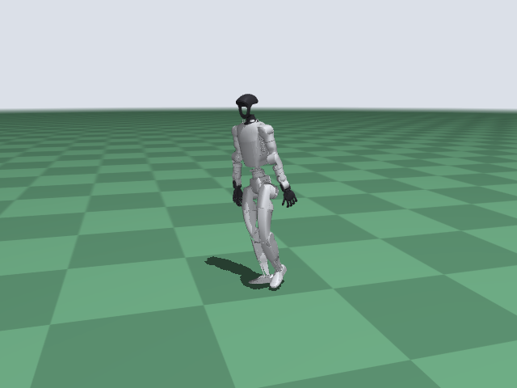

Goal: Walk run

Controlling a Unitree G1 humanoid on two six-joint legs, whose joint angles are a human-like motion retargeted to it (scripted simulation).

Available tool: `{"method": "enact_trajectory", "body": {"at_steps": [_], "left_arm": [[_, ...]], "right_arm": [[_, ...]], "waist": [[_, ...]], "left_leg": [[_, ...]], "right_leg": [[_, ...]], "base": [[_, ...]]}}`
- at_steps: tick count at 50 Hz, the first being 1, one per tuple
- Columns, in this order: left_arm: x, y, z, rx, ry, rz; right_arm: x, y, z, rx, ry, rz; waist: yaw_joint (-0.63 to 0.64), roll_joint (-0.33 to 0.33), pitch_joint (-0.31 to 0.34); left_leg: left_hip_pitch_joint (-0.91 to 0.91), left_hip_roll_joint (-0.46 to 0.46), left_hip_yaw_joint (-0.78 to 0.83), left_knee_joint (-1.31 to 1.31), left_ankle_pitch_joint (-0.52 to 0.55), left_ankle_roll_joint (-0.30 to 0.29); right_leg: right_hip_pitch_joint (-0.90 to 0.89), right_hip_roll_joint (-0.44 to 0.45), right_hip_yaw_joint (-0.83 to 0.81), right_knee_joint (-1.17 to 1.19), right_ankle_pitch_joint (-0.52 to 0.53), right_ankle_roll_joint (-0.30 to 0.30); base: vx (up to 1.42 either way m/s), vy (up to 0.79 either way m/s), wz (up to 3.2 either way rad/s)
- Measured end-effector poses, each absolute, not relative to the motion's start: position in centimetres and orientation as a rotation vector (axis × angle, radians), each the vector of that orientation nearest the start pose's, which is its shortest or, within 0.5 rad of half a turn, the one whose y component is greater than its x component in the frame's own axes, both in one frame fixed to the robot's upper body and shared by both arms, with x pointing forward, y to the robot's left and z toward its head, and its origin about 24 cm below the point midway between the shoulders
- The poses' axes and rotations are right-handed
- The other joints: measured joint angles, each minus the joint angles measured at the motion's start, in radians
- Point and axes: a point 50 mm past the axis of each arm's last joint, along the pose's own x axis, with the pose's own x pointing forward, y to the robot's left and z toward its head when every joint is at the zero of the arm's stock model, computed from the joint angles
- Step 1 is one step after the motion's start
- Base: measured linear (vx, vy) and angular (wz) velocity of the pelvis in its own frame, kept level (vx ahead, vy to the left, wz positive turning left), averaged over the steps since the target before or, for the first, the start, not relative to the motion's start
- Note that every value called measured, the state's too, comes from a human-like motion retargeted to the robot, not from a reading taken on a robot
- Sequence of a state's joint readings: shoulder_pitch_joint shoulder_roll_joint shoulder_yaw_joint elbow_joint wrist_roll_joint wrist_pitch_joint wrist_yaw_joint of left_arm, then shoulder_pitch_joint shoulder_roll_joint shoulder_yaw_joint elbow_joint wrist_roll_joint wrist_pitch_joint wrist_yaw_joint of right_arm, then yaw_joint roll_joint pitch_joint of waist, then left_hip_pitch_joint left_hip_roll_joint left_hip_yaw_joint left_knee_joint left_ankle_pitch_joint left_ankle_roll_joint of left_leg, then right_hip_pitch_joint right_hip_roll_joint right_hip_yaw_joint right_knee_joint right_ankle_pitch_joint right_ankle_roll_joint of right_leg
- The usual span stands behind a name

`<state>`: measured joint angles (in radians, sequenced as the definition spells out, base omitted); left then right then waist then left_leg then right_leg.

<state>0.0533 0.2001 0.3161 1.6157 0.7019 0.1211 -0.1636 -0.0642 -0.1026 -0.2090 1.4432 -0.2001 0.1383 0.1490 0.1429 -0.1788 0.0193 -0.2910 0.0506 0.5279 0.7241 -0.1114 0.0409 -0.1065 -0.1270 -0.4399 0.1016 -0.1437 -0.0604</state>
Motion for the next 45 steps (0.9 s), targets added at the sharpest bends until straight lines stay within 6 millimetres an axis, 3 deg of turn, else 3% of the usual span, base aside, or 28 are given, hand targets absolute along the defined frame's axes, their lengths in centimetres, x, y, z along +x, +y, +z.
{"method": "enact_trajectory", "body": {"at_steps": [5, 11, 15, 17, 22, 27, 30, 33, 40, 43, 45], "left_arm": [[-3.4, 22.2, -17.1, 0.328, 1.83, -0.312], [-2.3, 21.4, -17.3, 0.338, 1.802, -0.378], [-1.4, 21.4, -17.4, 0.372, 1.782, -0.409], [-1.1, 21.5, -17.4, 0.387, 1.772, -0.407], [-0.2, 22.0, -17.4, 0.416, 1.751, -0.349], [1.5, 22.3, -17.4, 0.395, 1.696, -0.327], [3.3, 23.6, -17.0, 0.431, 1.64, -0.315], [5.2, 25.1, -16.5, 0.534, 1.578, -0.287], [7.5, 26.8, -15.7, 0.694, 1.541, -0.232], [8.0, 26.8, -15.6, 0.736, 1.531, -0.271], [8.0, 26.6, -15.7, 0.755, 1.537, -0.307]], "right_arm": [[7.2, -19.6, -17.4, 0.002, 1.455, 0.015], [7.8, -19.4, -17.3, -0.054, 1.446, 0.06], [6.1, -18.8, -17.7, -0.034, 1.492, 0.099], [4.9, -18.6, -17.8, -0.036, 1.525, 0.115], [1.0, -18.2, -18.0, -0.038, 1.641, 0.117], [-1.2, -18.3, -17.9, -0.025, 1.728, 0.133], [-0.8, -18.3, -17.9, -0.028, 1.706, 0.127], [-0.4, -17.8, -18.0, -0.007, 1.677, 0.117], [-1.6, -17.2, -18.0, 0.011, 1.707, 0.151], [-2.5, -16.8, -18.0, 0.022, 1.742, 0.154], [-3.2, -16.6, -17.9, 0.041, 1.769, 0.157]], "waist": [[0.069, 0.053, 0.016], [0.101, 0.062, 0.014], [0.118, 0.064, -0.005], [0.129, 0.055, -0.019], [0.128, 0.06, -0.057], [0.121, 0.137, -0.085], [0.112, 0.167, -0.087], [0.088, 0.155, -0.078], [0.017, 0.098, -0.061], [0.014, 0.078, -0.045], [0.022, 0.074, -0.044]], "left_leg": [[-0.094, -0.034, -0.066, -0.375, 0.002, -0.012], [-0.146, -0.078, -0.202, -0.541, 0.065, -0.003], [-0.125, -0.071, -0.191, -0.486, 0.139, 0.045], [-0.125, -0.064, -0.194, -0.44, 0.121, 0.061], [-0.057, -0.045, -0.158, -0.412, 0.028, 0.087], [0.061, 0.038, -0.127, -0.478, -0.011, 0.061], [0.101, 0.072, -0.091, -0.497, -0.034, 0.056], [0.128, 0.047, -0.079, -0.523, -0.044, 0.055], [0.205, -0.066, -0.108, -0.609, -0.049, 0.062], [0.268, -0.1, -0.122, -0.652, -0.059, 0.045], [0.307, -0.106, -0.121, -0.674, -0.063, 0.028]], "right_leg": [[0.099, 0.106, 0.006, -0.06, -0.03, 0.008], [0.206, 0.133, 0.01, -0.09, -0.072, 0.055], [0.26, 0.133, 0.012, -0.073, -0.084, 0.093], [0.272, 0.113, 0.024, -0.053, -0.067, 0.123], [0.27, 0.083, 0.088, 0.058, 0.101, 0.189], [0.154, 0.078, 0.097, 0.373, 0.331, 0.162], [0.041, 0.007, 0.009, 0.616, 0.278, 0.107], [-0.074, -0.055, -0.048, 0.698, 0.181, 0.079], [-0.217, 0.026, -0.012, 0.32, 0.091, 0.106], [-0.206, 0.038, -0.086, 0.147, 0.057, 0.044], [-0.186, 0.052, -0.096, 0.104, 0.114, -0.008]], "base": [[0.4, -0.12, -0.31], [0.52, -0.05, -0.44], [0.58, 0.02, -0.41], [0.62, 0.06, -0.61], [0.63, 0.06, -0.51], [0.51, 0.09, -0.82], [0.38, 0.02, -0.78], [0.25, -0.06, -0.11], [0.23, -0.08, 0.38], [0.36, -0.17, 0.26], [0.41, -0.15, 0.23]]}}
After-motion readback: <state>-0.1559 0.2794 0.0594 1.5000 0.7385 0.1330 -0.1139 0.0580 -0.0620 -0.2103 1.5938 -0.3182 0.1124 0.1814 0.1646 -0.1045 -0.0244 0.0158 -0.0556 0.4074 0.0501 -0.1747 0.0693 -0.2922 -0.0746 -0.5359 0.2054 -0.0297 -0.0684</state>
